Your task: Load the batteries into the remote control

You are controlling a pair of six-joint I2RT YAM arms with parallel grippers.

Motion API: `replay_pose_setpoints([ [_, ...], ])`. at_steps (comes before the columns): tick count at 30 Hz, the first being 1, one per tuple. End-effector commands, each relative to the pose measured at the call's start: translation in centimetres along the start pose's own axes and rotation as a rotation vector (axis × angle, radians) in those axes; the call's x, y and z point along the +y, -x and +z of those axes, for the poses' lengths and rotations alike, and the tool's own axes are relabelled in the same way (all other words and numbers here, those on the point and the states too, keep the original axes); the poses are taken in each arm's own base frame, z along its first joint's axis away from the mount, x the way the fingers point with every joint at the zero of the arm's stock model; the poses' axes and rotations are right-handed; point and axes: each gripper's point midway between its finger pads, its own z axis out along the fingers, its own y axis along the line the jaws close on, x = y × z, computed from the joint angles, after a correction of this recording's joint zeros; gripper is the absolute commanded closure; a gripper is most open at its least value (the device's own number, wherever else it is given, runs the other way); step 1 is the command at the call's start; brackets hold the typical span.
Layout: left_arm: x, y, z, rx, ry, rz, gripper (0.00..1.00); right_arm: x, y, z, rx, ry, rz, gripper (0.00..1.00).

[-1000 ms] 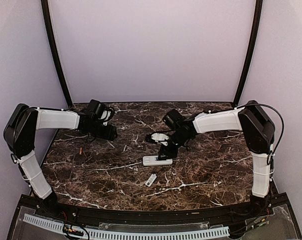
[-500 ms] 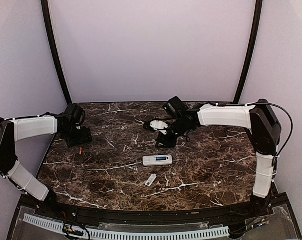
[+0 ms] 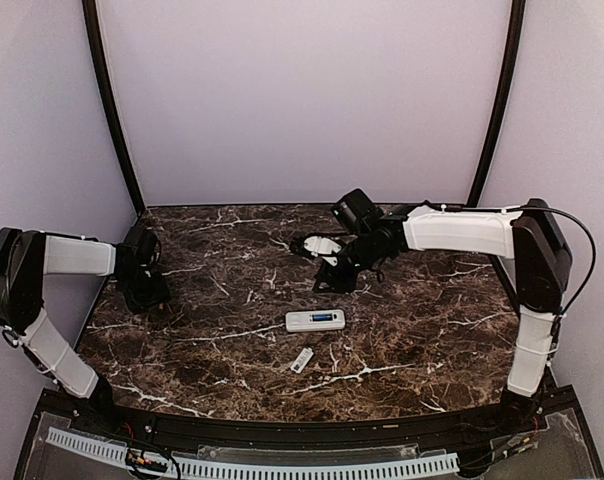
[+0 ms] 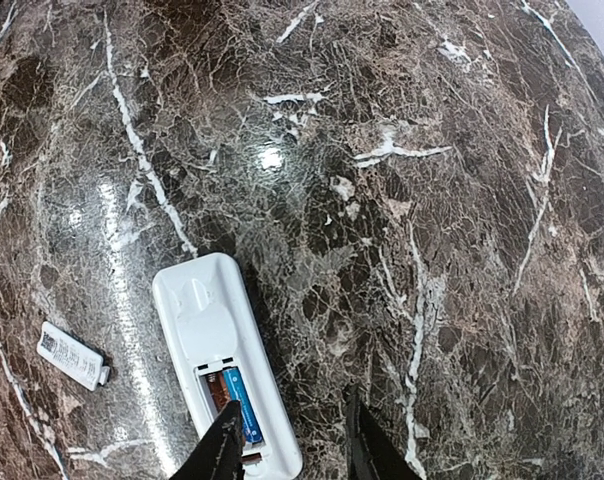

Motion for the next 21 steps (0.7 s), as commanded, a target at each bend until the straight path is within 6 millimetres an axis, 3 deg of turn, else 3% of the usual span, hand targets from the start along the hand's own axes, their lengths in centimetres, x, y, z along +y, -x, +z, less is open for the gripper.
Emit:
replay_pose_setpoints([
  [1, -0.2, -0.8, 0.9, 0.044, -0.013, 0.018, 0.43, 0.1, 0.7, -1.1, -0.021, -0.027, -0.004, 0.68],
  [5, -0.5, -1.1, 1.0, 0.065, -0.028, 0.029, 0.62, -0.1, 0.8, -1.1, -0.021, -0.034, -0.013, 0.68],
  [12, -0.8, -1.6, 1.0, 0.094, -0.047, 0.062, 0.79, -0.5, 0.8, -1.2, -0.012, -0.054, -0.027, 0.68],
  [17, -1.1, -1.8, 0.9, 0.105, -0.067, 0.077, 0.99, -0.7, 0.8, -1.3, -0.008, -0.065, -0.028, 0.68],
  [21, -2.6, -1.6, 0.2, 0.098, -0.151, 0.107, 1.0, -1.1, 1.1, -1.5, -0.017, -0.075, 0.002, 0.68],
])
